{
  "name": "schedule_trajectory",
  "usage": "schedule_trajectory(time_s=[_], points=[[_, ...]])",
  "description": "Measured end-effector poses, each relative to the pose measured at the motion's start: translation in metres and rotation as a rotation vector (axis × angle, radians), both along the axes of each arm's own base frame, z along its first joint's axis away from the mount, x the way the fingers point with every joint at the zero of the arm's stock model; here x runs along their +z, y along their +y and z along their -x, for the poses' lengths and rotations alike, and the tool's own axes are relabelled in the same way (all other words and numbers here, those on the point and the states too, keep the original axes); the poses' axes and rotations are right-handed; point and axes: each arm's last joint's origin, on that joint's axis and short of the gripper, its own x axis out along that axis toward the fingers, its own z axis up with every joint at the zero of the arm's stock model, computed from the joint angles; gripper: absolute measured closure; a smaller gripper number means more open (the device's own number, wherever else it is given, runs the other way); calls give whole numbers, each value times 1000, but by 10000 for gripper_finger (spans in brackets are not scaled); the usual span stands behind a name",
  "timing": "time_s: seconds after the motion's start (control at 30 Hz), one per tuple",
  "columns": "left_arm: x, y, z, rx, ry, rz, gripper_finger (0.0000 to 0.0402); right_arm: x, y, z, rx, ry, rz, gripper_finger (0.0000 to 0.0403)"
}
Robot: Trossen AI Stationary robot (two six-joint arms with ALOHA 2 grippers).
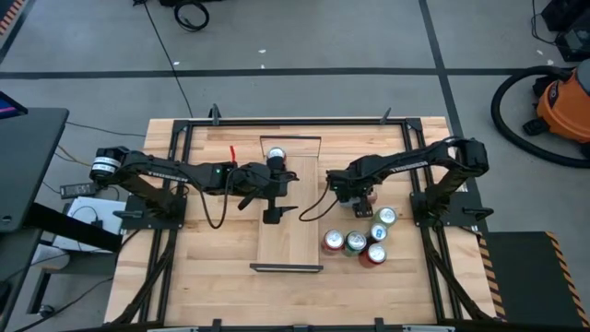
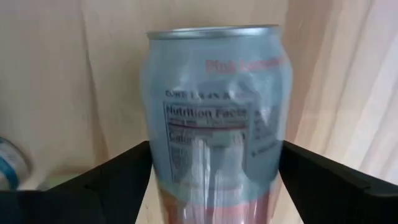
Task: Place canned beverage on shelf
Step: Put the pink white soda can on the shelf
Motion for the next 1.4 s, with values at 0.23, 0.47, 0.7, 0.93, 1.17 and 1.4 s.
schedule_trajectory(time_s=[0.23, 0.47, 0.7, 0.93, 1.17, 1.4], points=[[0, 0, 0, -1, 0, 0, 3, 0, -4, 0, -14, 3, 0, 86], [10, 1, 6, 24, -34, -38, 3, 18, -3, 4, -17, -106, 15, 90], [9, 7, 4, 56, -40, -27, 3, 46, -3, 6, -36, -310, 65, 91], [15, 7, -2, 62, -131, -8, 3, 74, 1, 12, -34, -650, 91, 90], [19, 7, -8, 69, -217, 19, 3, 74, 5, 16, -45, -905, 98, 88], [23, 7, -15, 58, -217, 13, 3, 68, 9, 15, 2, -990, 89, 87]])
